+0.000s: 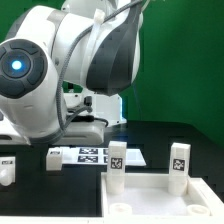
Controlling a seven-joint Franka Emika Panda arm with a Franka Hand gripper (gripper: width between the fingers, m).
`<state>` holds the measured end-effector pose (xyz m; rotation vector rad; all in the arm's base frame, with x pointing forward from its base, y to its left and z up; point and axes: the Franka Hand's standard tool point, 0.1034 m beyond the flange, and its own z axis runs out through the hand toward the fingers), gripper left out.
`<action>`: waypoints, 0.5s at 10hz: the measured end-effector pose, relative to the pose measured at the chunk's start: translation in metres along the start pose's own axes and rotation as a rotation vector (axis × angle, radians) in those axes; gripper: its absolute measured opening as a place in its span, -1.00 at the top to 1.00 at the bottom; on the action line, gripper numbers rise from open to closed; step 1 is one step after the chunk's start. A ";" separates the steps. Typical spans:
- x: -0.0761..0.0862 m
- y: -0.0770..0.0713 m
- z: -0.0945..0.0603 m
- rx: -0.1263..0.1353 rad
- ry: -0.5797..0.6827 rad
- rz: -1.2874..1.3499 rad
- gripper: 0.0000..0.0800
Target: Assemble square table
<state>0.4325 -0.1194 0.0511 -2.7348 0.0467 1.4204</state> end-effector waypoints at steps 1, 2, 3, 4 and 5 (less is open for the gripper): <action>0.001 0.005 0.010 0.009 -0.020 0.012 -0.62; 0.003 0.006 0.017 0.008 -0.031 0.016 -0.62; 0.005 0.005 0.027 0.008 -0.038 0.016 -0.62; 0.005 0.007 0.036 0.012 -0.057 0.034 -0.62; 0.007 0.006 0.048 0.008 -0.065 0.055 -0.62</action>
Offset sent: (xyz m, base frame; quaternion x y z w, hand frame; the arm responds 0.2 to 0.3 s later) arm -0.0191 -0.0018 -0.0264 0.0263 -0.0429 0.0432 0.9978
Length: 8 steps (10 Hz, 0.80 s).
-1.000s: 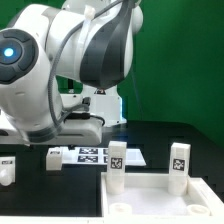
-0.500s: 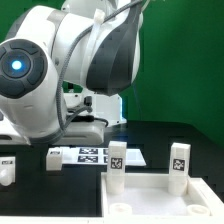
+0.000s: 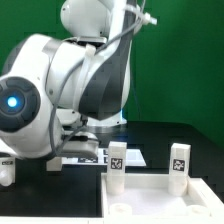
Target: Assemble square table
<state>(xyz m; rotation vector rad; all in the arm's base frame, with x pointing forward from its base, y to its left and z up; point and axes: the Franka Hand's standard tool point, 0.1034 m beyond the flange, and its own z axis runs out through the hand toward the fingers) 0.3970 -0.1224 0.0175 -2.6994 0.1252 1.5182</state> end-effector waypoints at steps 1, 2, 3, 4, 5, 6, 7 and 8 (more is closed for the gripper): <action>0.002 -0.007 0.011 -0.011 0.000 0.004 -0.62; 0.002 -0.010 0.017 -0.017 -0.004 0.001 -0.62; 0.002 -0.009 0.017 -0.015 -0.001 0.003 -0.62; 0.002 -0.008 0.017 -0.014 -0.001 0.003 -0.62; 0.002 -0.008 0.017 -0.014 -0.001 0.004 -0.35; 0.002 -0.008 0.017 -0.014 -0.001 0.004 0.02; 0.002 -0.007 0.017 -0.013 -0.001 0.004 0.02; 0.002 -0.007 0.017 -0.013 -0.001 0.005 0.30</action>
Offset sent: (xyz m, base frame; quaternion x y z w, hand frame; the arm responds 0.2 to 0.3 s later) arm 0.0000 0.0000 0.0000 0.0000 0.0000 0.0000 1.0000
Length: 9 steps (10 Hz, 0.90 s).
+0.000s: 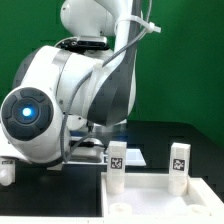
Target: Assemble square table
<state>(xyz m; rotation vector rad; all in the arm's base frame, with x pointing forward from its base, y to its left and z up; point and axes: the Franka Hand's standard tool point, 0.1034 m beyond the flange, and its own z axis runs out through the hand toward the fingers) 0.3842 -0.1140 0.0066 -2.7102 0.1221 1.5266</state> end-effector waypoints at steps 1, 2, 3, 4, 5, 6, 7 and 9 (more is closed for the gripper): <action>0.000 0.000 -0.004 0.000 0.005 0.000 0.30; -0.006 0.000 -0.024 0.003 0.005 0.000 0.30; -0.011 -0.001 -0.055 0.002 0.035 -0.008 0.30; -0.018 -0.002 -0.080 0.003 0.073 -0.027 0.30; -0.023 -0.006 -0.094 -0.003 0.153 -0.038 0.30; -0.023 -0.009 -0.091 -0.010 0.231 -0.048 0.29; -0.023 -0.008 -0.089 -0.008 0.267 -0.047 0.29; -0.021 -0.008 -0.101 -0.012 0.397 -0.051 0.29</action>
Offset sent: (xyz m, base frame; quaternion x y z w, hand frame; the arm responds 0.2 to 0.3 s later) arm 0.0705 -0.0030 0.0911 0.0125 0.0229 -0.0466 0.9986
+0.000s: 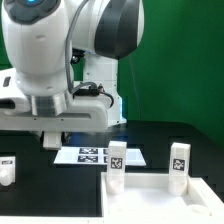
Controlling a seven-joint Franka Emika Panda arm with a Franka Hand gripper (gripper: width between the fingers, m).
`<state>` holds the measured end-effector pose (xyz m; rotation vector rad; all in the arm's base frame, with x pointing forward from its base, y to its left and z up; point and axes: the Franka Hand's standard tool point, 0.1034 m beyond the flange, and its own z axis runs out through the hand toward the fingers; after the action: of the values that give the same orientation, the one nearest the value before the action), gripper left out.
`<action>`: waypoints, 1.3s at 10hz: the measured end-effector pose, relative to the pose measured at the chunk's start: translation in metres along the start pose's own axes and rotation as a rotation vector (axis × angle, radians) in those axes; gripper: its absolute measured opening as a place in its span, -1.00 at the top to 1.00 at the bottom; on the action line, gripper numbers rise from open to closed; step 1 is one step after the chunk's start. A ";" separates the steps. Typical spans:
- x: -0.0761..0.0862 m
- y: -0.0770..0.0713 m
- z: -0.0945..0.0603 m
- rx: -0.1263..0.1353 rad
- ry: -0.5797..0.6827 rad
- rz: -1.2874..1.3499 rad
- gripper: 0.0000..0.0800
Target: Assemble square table
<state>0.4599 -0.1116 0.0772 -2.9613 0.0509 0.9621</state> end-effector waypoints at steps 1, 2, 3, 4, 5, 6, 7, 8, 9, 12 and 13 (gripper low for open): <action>0.007 -0.003 -0.024 0.002 0.038 -0.005 0.29; 0.023 -0.009 -0.059 0.020 0.116 -0.005 0.29; 0.030 -0.015 -0.085 0.026 0.179 0.002 0.29; 0.035 -0.022 -0.101 0.013 0.256 0.003 0.29; 0.039 -0.021 -0.100 0.001 0.342 -0.009 0.29; 0.038 -0.018 -0.097 -0.005 0.405 -0.002 0.29; 0.039 -0.016 -0.098 -0.009 0.446 0.001 0.29; 0.045 -0.013 -0.103 -0.026 0.526 0.001 0.29; 0.046 -0.020 -0.110 -0.028 0.588 0.016 0.29; 0.068 -0.072 -0.169 -0.012 0.793 0.023 0.29; 0.067 -0.091 -0.163 0.023 0.914 0.075 0.29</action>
Offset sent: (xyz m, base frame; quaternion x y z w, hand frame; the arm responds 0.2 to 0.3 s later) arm 0.0381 0.0254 0.0478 -0.0266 0.1489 0.0333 0.9879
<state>0.6134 -0.0279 0.1716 -3.0956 0.1838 -0.4447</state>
